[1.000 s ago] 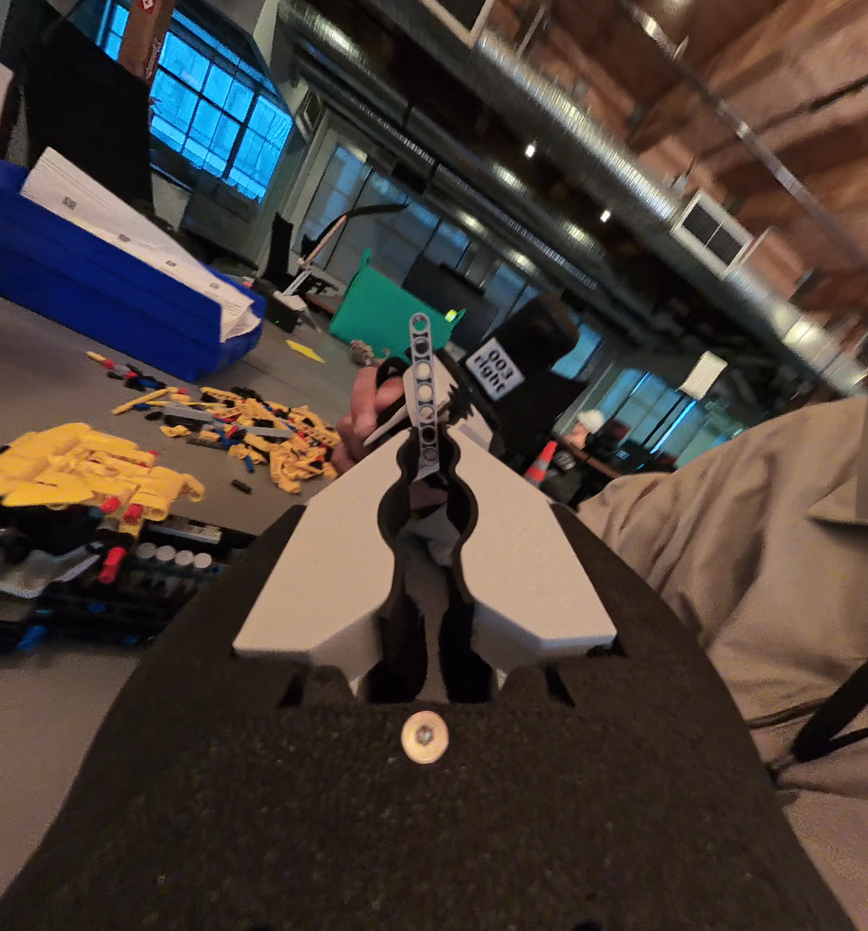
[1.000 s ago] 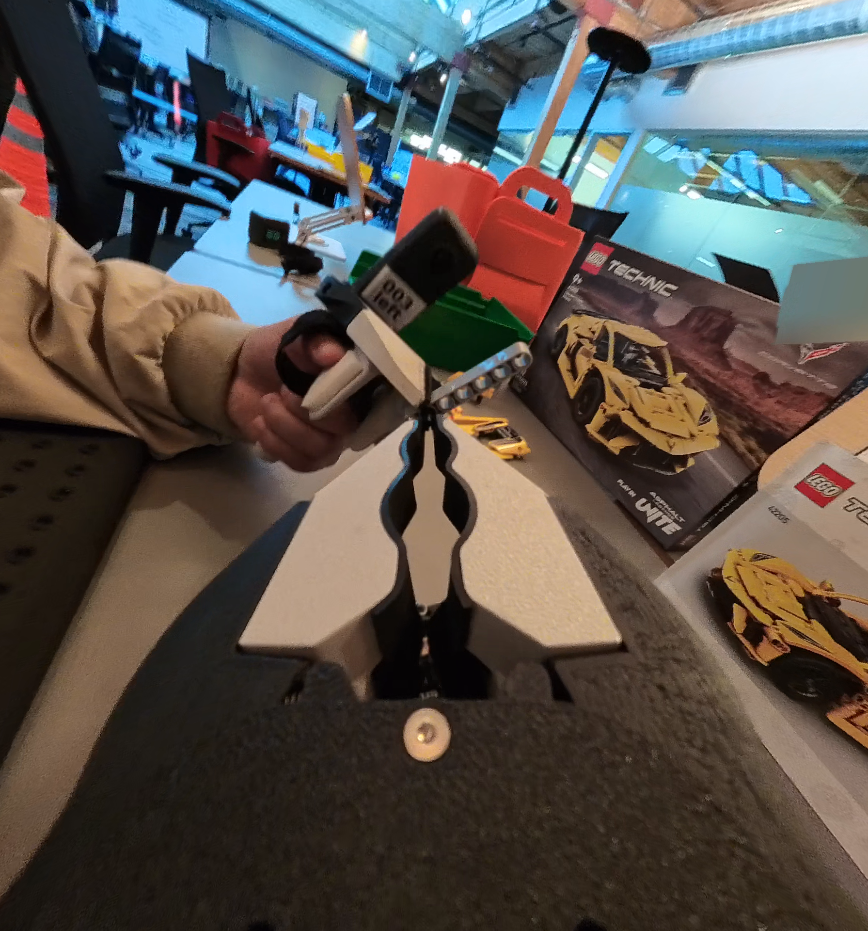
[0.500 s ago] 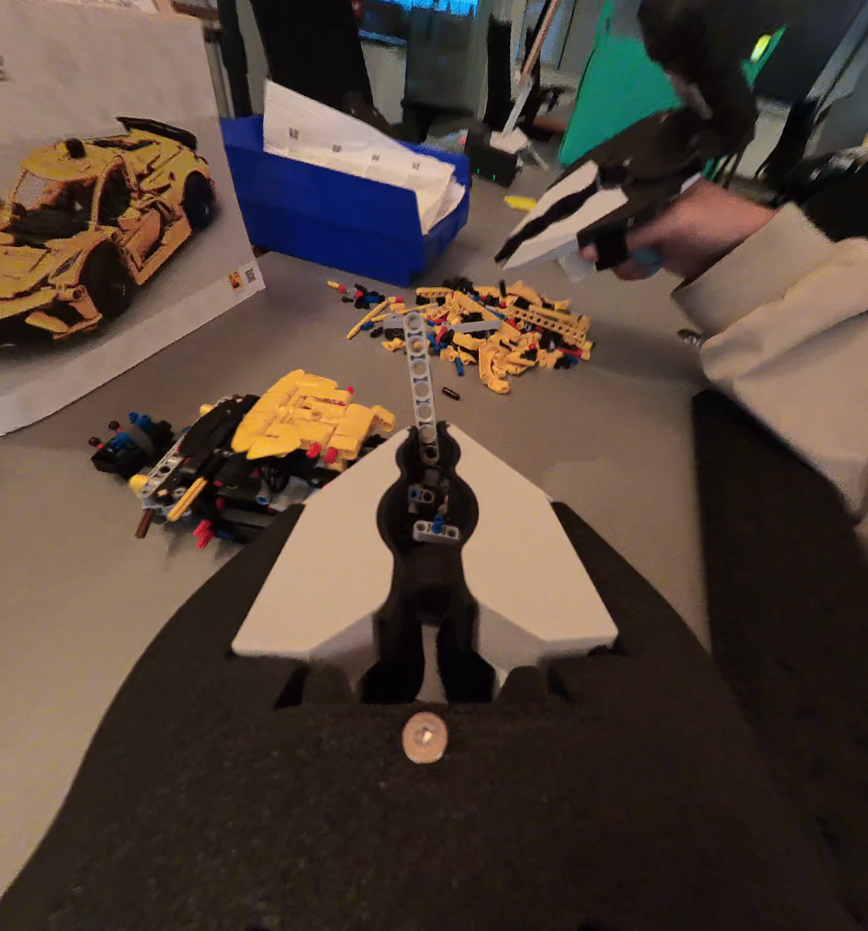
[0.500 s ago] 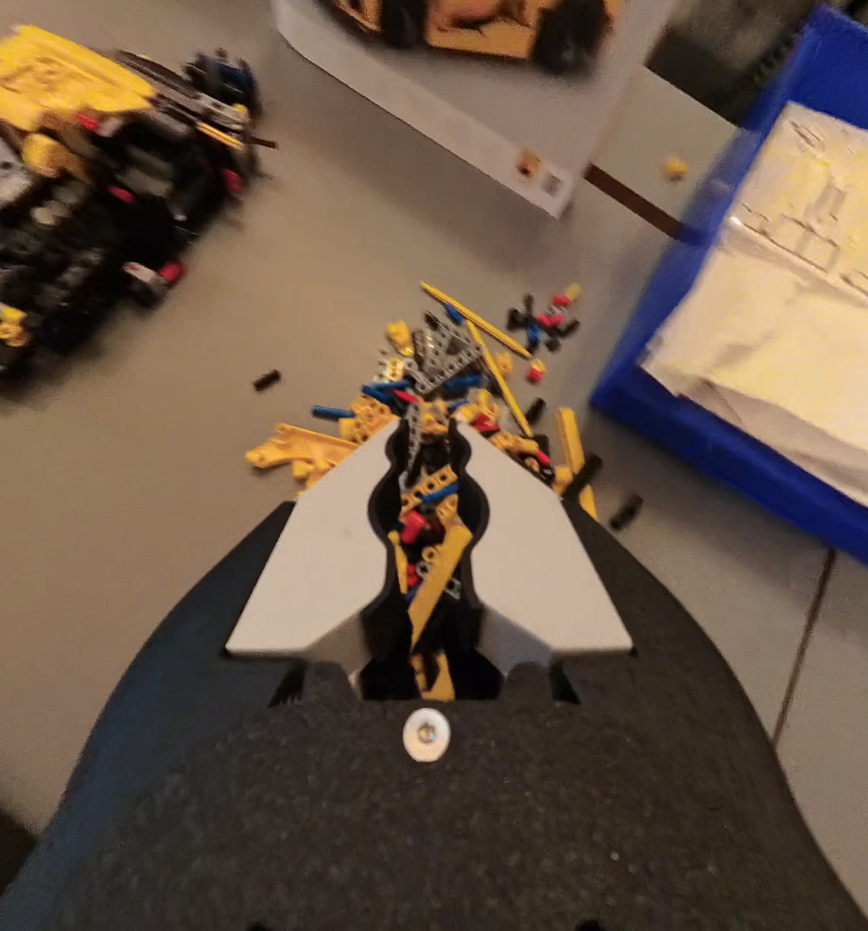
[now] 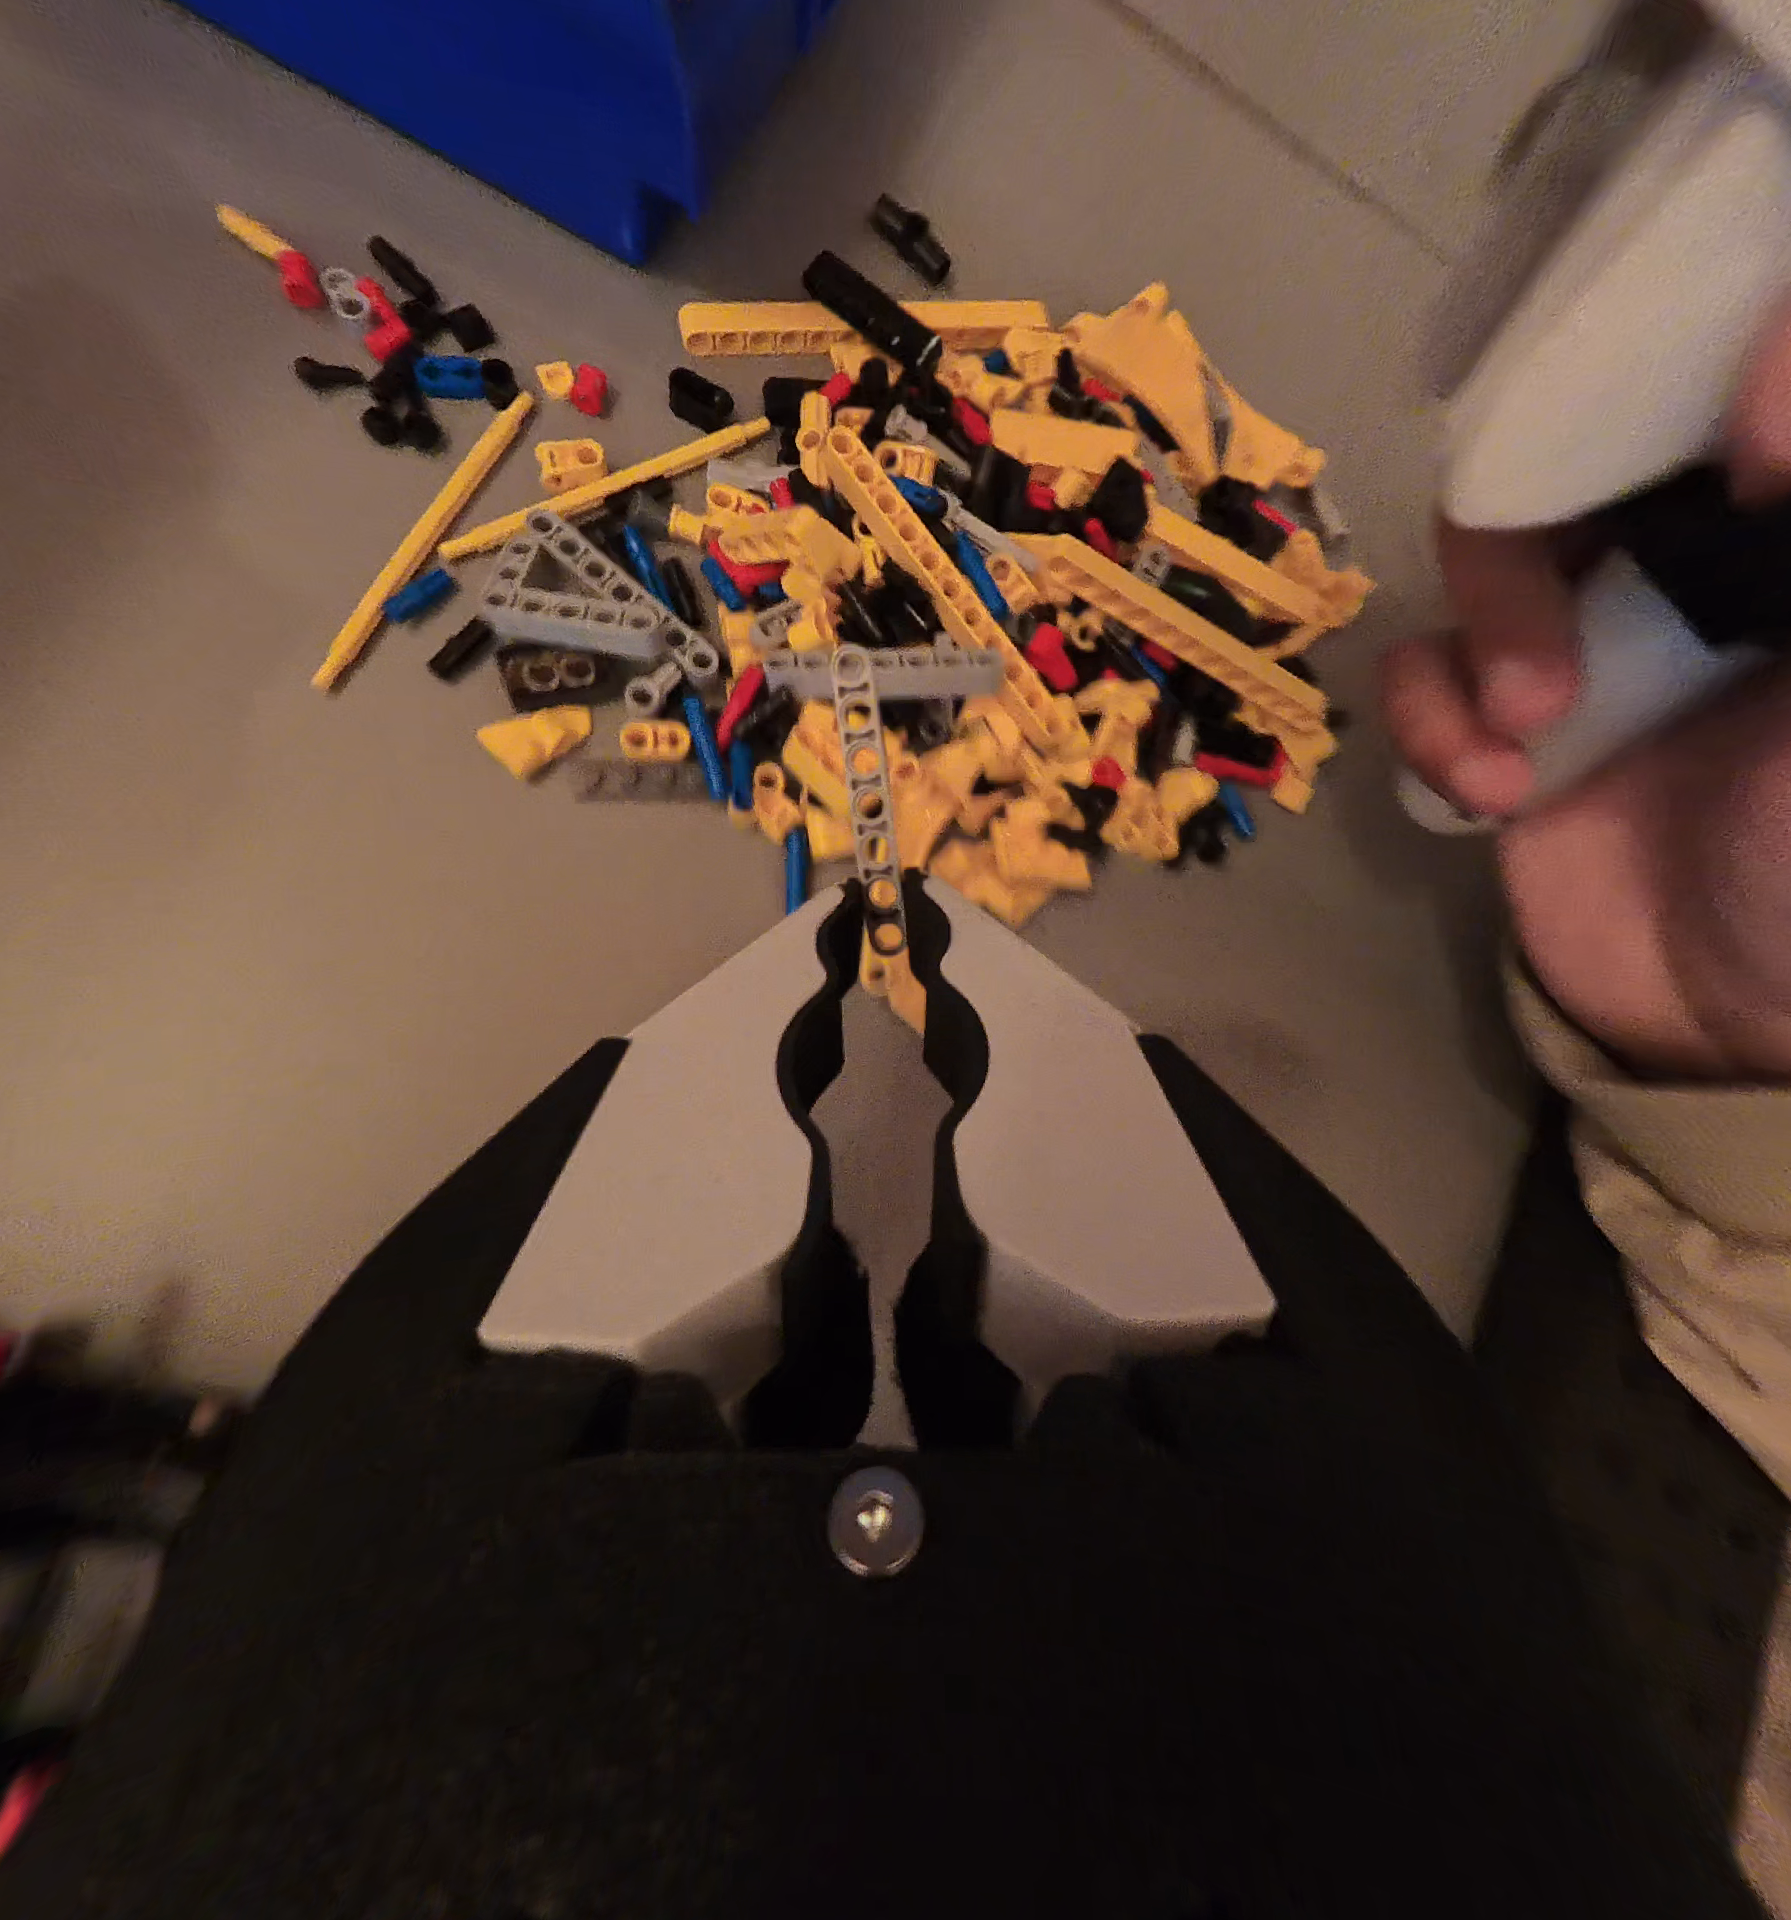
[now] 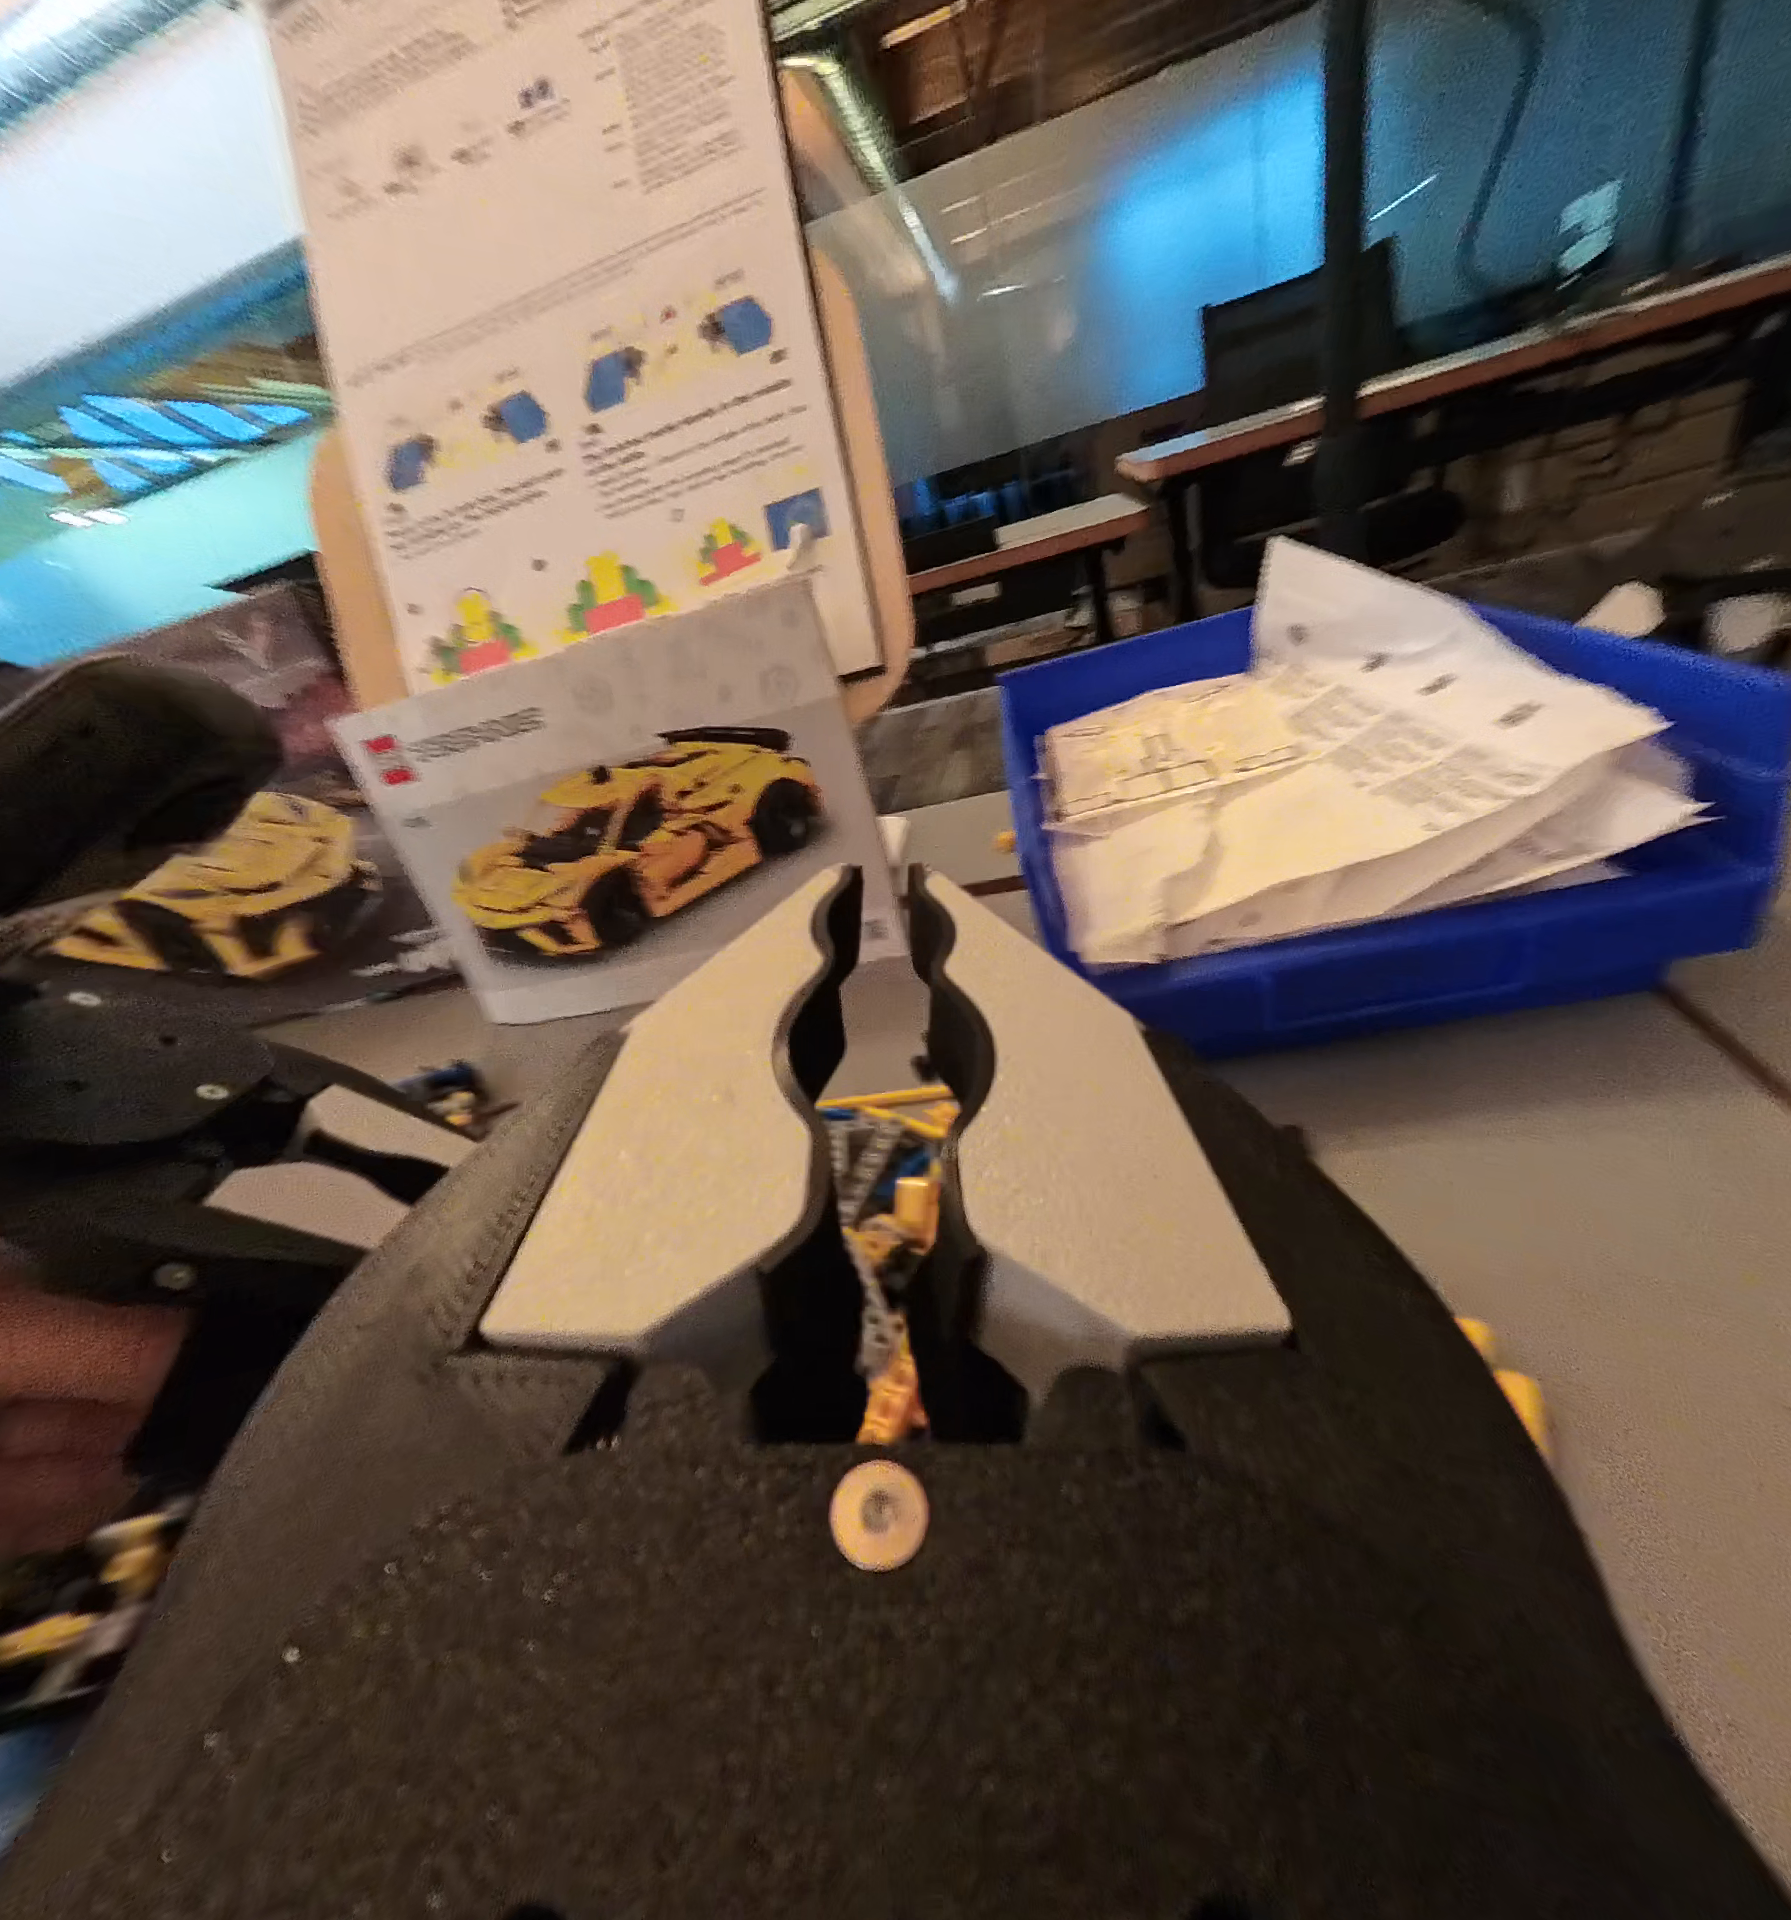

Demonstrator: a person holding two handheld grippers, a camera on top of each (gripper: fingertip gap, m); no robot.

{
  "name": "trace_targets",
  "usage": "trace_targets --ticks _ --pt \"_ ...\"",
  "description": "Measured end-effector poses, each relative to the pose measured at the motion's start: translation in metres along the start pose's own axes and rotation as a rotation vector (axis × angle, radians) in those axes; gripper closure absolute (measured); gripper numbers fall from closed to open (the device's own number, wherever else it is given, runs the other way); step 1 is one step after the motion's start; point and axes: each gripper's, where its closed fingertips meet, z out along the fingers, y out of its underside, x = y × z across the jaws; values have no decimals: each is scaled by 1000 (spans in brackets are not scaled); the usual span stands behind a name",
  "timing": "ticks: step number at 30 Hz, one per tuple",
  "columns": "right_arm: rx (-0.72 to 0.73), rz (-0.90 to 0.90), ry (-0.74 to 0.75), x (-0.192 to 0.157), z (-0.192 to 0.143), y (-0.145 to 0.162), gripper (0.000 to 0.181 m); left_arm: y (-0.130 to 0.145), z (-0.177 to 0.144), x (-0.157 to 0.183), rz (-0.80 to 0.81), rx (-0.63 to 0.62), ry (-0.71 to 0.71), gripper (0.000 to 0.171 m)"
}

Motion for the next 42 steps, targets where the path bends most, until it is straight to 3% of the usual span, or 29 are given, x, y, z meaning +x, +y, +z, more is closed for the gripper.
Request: trace_targets --ticks 3,5,6,9,12,14,17,22,26,27,29,31,34,37,39,42 --pt "-56 -13 16 8 -1 16 172 -9 32 0 -38 -22 22 165" --pt "-97 20 -12 5 0 25 170 -14 33 2 -61 11 41 164" --pt "-98 21 -27 3 1 25 170 -18 27 1 -63 38 42 155" --pt "-139 -19 -95 -10 6 31 169 -25 -19 -7 -42 114 59 141" --pt "-367 -146 -292 -48 7 69 164 -23 -91 -35 0 257 2 141" --pt "-494 -277 -359 -77 5 101 154 -12 -139 -59 -5 379 -36 141" --pt "-686 -351 -380 -108 2 148 153 21 -194 -114 -85 558 -156 142" --pt "-823 -473 -266 -96 5 178 151 80 -234 -178 -297 827 -216 146" --pt "-844 -446 -277 -96 2 181 167 72 -254 -175 -398 949 -40 151" --pt "-842 -461 -276 -96 1 181 177 72 -253 -175 -385 938 -47 151" --pt "-848 -509 -236 -88 0 177 178 72 -241 -169 -350 862 -49 151" --pt "-754 -560 -129 -69 6 151 177 74 -226 -148 -269 746 24 151" --pt "-667 -514 29 -31 3 116 178 103 -200 -101 -42 468 180 146" --pt "-702 -519 120 2 0 120 174 131 -189 -75 95 322 224 128" --pt "-673 -509 70 -7 5 117 154 141 -179 -65 157 261 205 120" --pt "-544 -514 -232 -80 13 107 152 162 -154 -55 226 107 177 117"
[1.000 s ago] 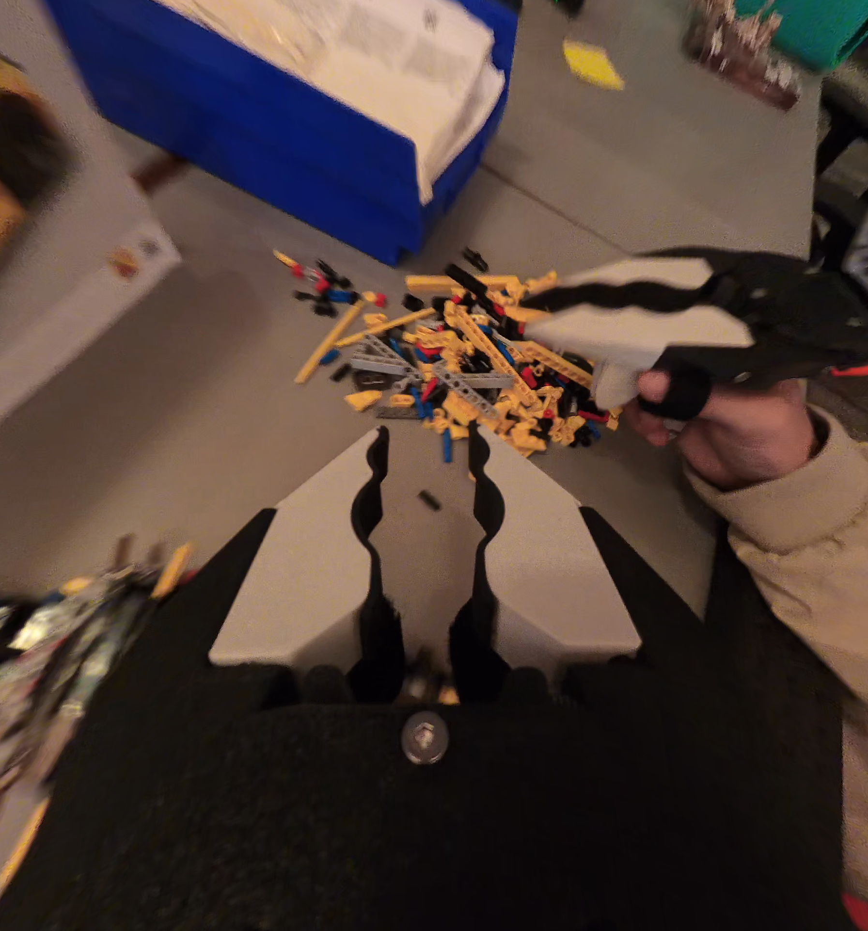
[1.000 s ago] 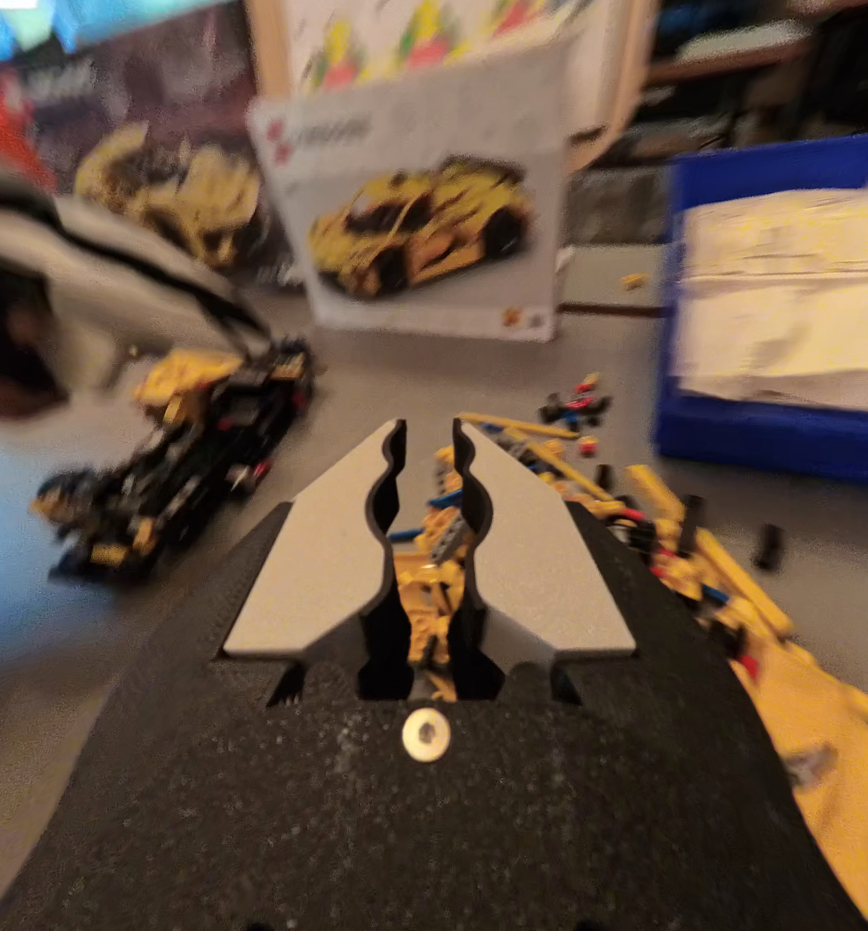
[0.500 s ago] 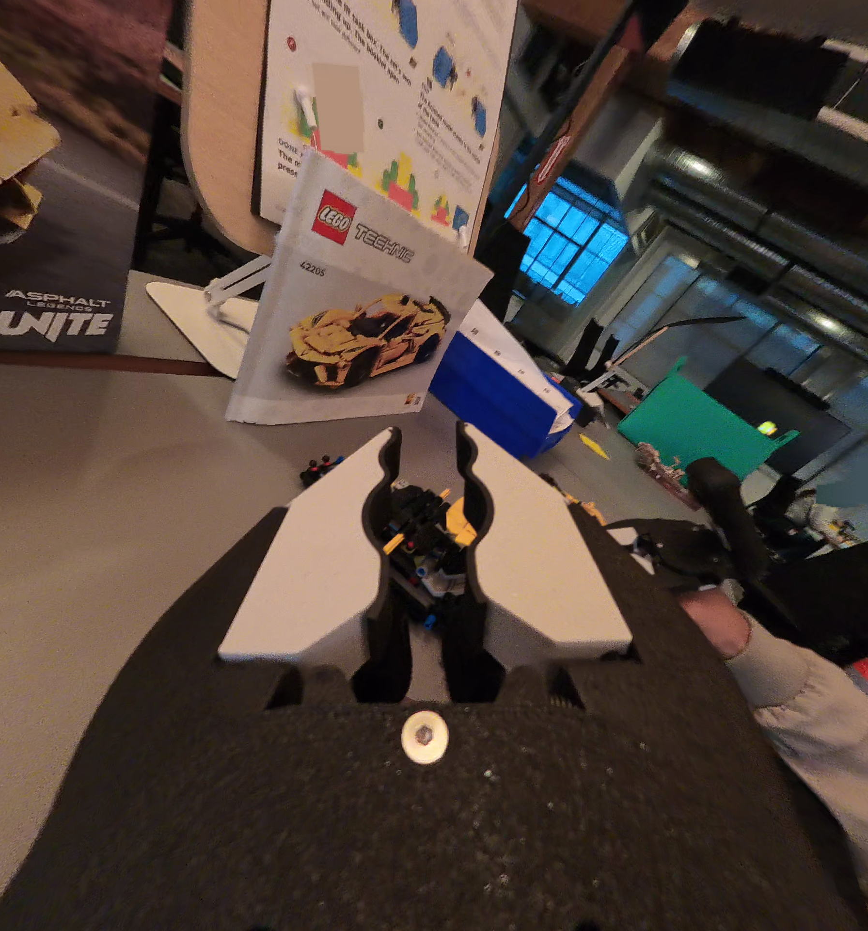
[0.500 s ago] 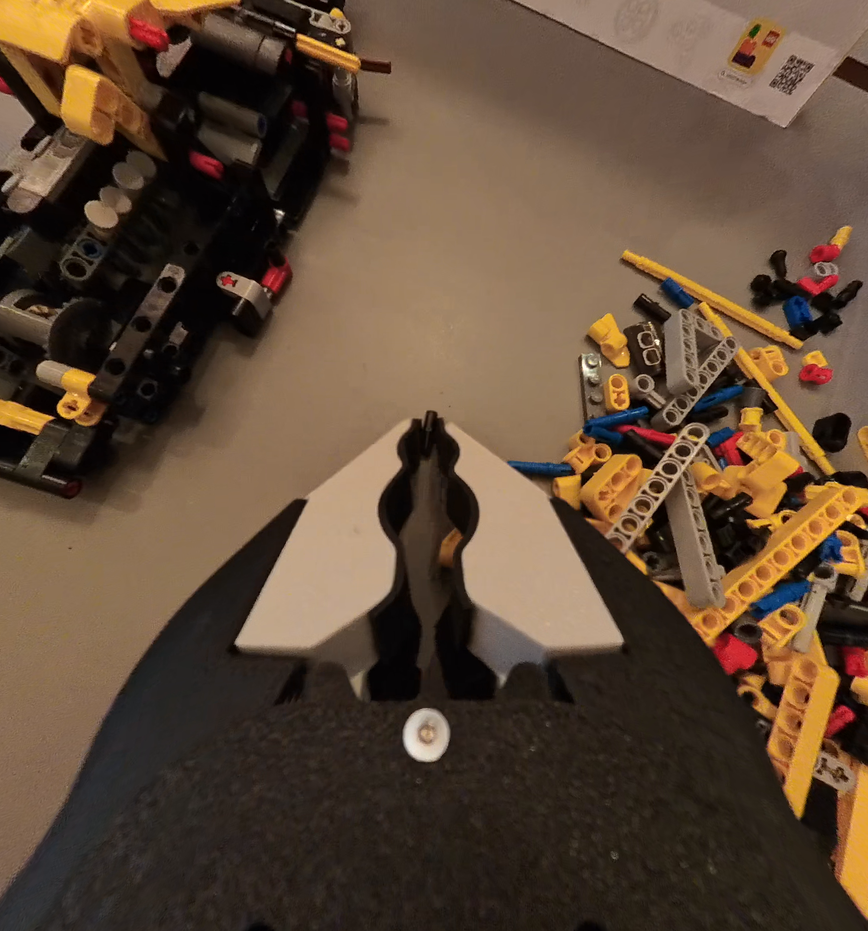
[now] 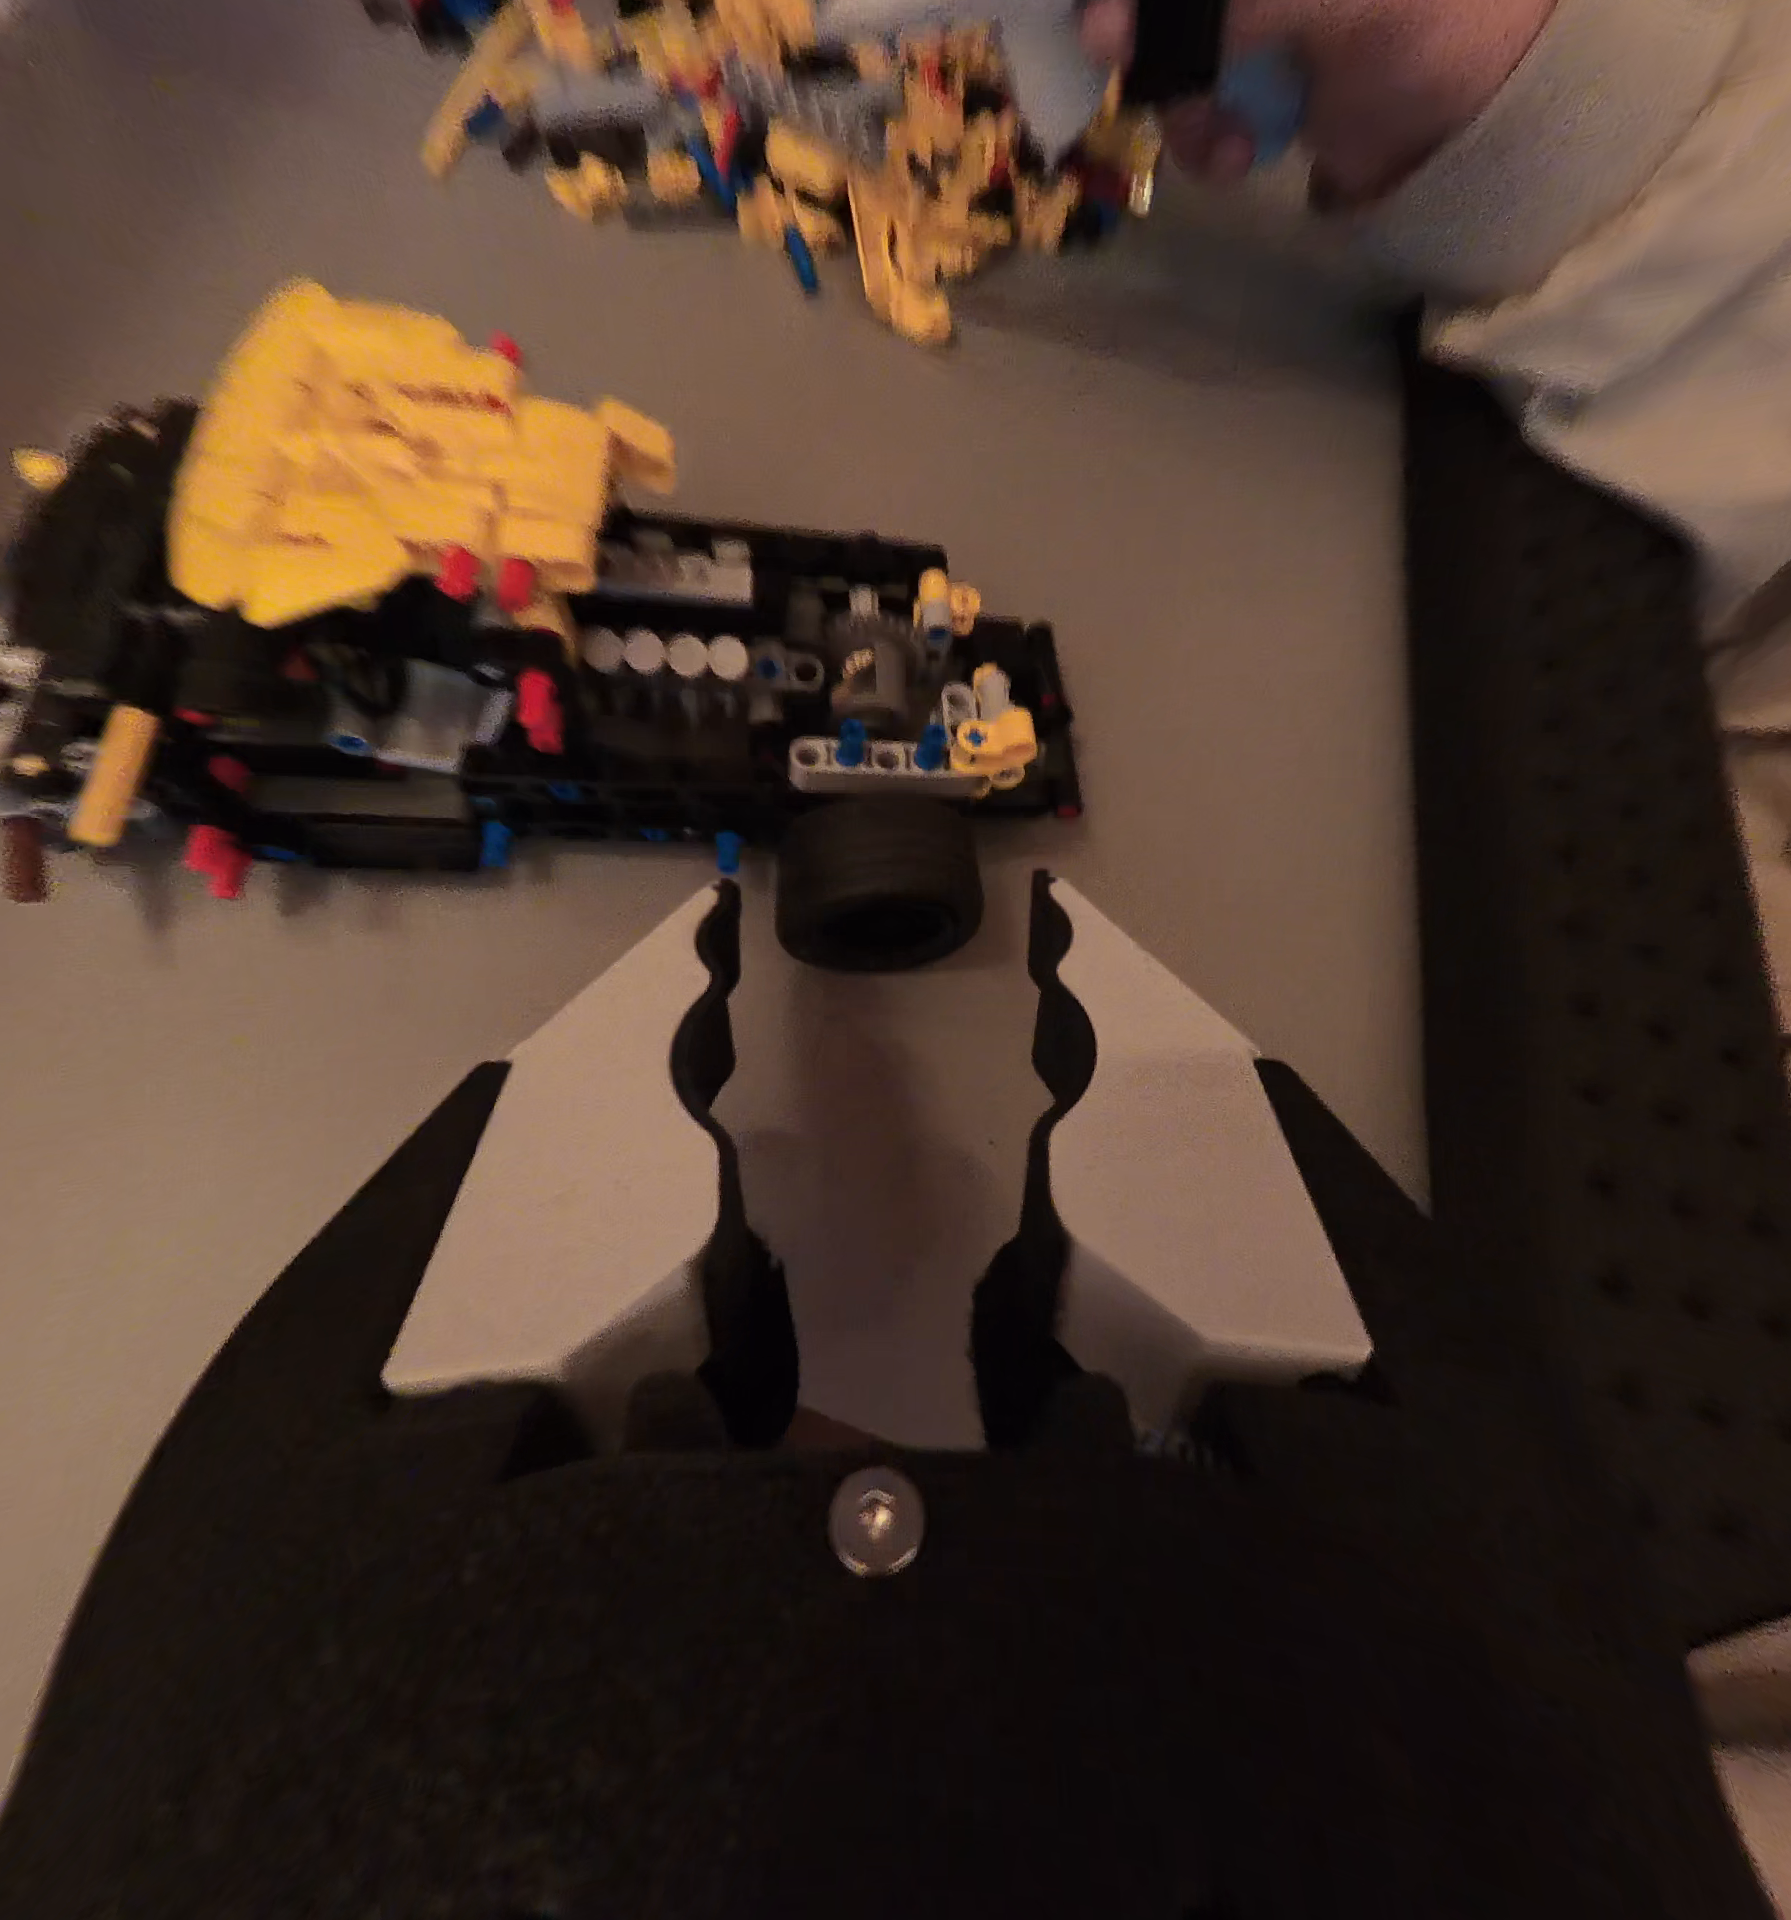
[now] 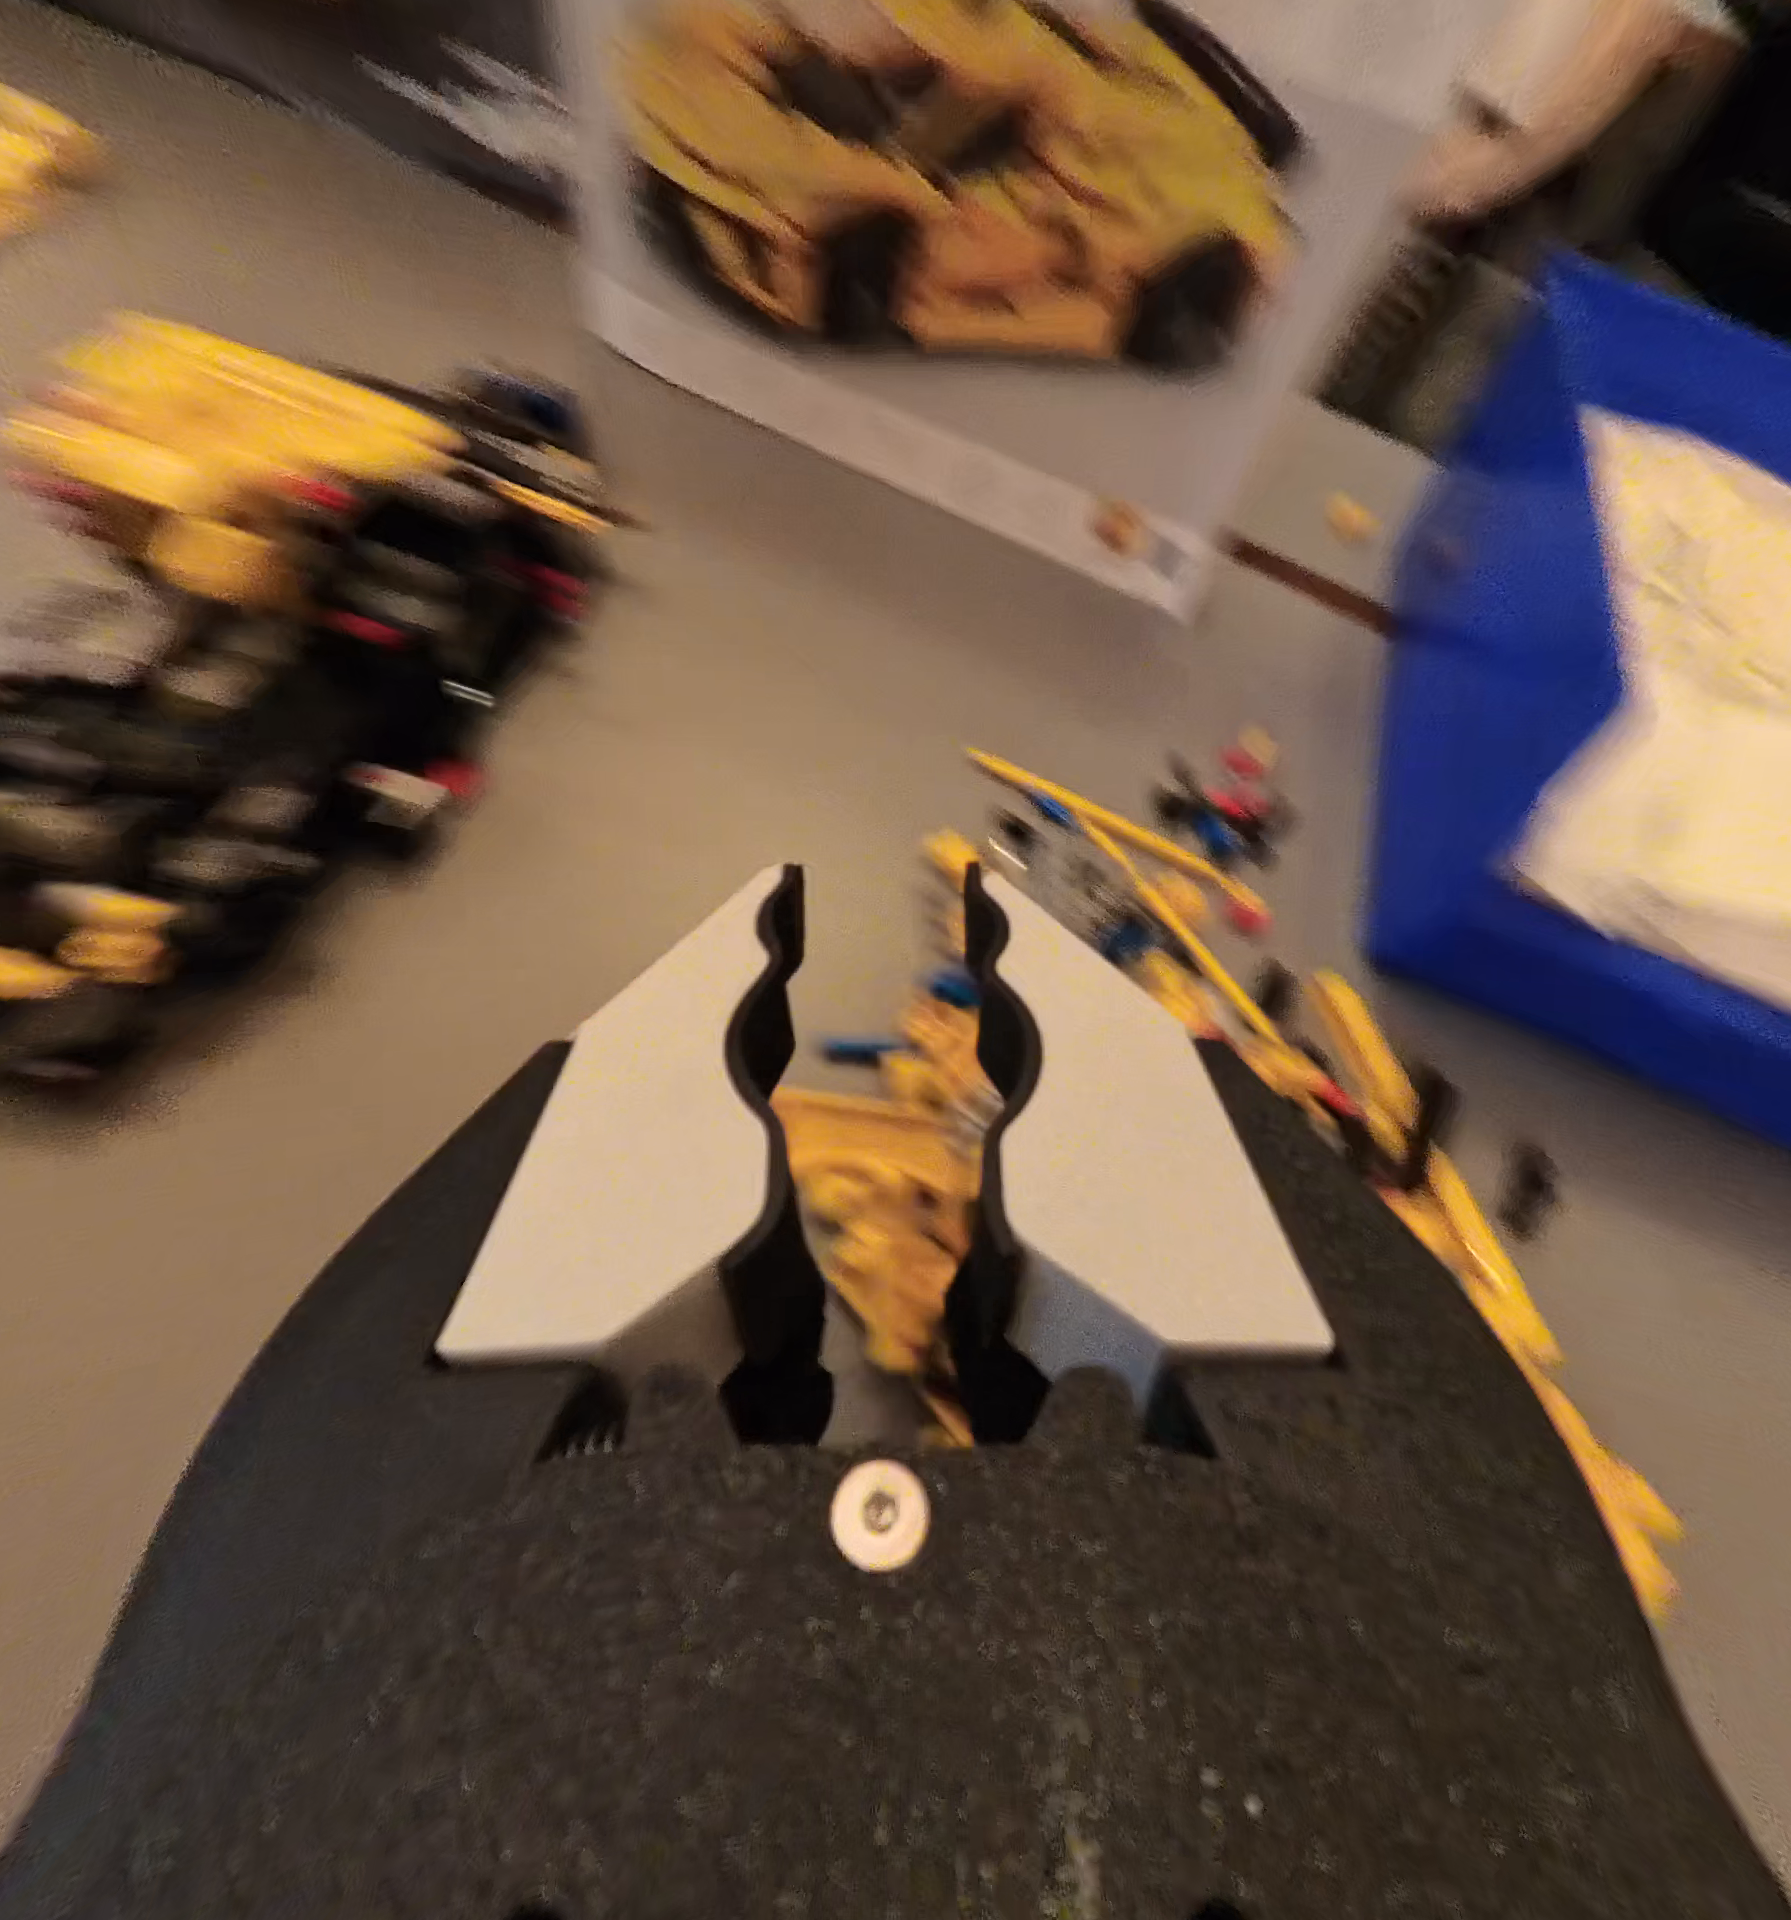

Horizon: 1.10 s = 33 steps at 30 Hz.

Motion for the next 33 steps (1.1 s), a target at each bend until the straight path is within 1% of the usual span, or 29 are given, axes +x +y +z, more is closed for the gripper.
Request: trace_targets --ticks 2,3,4,5,7,9,10,11,12,14,15,16,17,19,21,23,24,26,28,30,33 --pt "72 -15 -263 -56 3 -22 153 12 13 1 3 -80 -8 117" --pt "65 -4 -389 -80 3 -27 152 15 17 0 4 -104 -17 117" --pt "39 -2 -458 -96 7 -29 146 16 20 0 0 -114 -20 117" --pt "13 -12 -489 -106 14 -30 142 17 22 0 -4 -123 -23 117" --pt "-28 -25 -519 -117 30 -34 142 19 24 -4 -1 -137 -42 117" --pt "-66 -30 -540 -120 48 -46 143 13 22 -3 -2 -109 -40 119" --pt "-75 -29 -551 -119 55 -55 142 10 21 -3 -1 -92 -36 122" --pt "-66 -23 -574 -120 61 -66 142 8 20 -3 5 -82 -34 127" --pt "-45 -7 -588 -119 66 -77 141 8 19 -4 7 -82 -34 127" --pt "-20 44 -591 -114 72 -85 140 8 19 -4 11 -81 -23 128" --pt "21 81 -600 -113 72 -86 141 9 18 -4 15 -79 -17 128" --pt "74 125 -595 -110 71 -83 141 10 17 -4 23 -80 -12 128" --pt "99 166 -591 -108 69 -76 146 12 15 -4 34 -84 -9 129" --pt "52 146 -644 -111 59 -66 147 16 10 -5 43 -96 2 129" --pt "89 127 -641 -106 53 -69 153 20 4 -6 40 -106 10 129" --pt "69 140 -736 -116 41 -70 148 19 4 -7 23 -87 20 129" --pt "67 131 -785 -124 32 -71 146 19 4 -8 21 -84 23 129" --pt "115 73 -922 -153 3 -71 149 19 5 -8 20 -72 25 129" --pt "117 -27 -981 -181 -12 -56 149 18 5 -8 -2 -66 36 129" --pt "61 -143 -992 -203 -12 -37 148 18 5 -8 -13 -55 42 129" --pt "6 -252 -999 -220 -5 -22 149 18 5 -8 -23 -51 44 129"
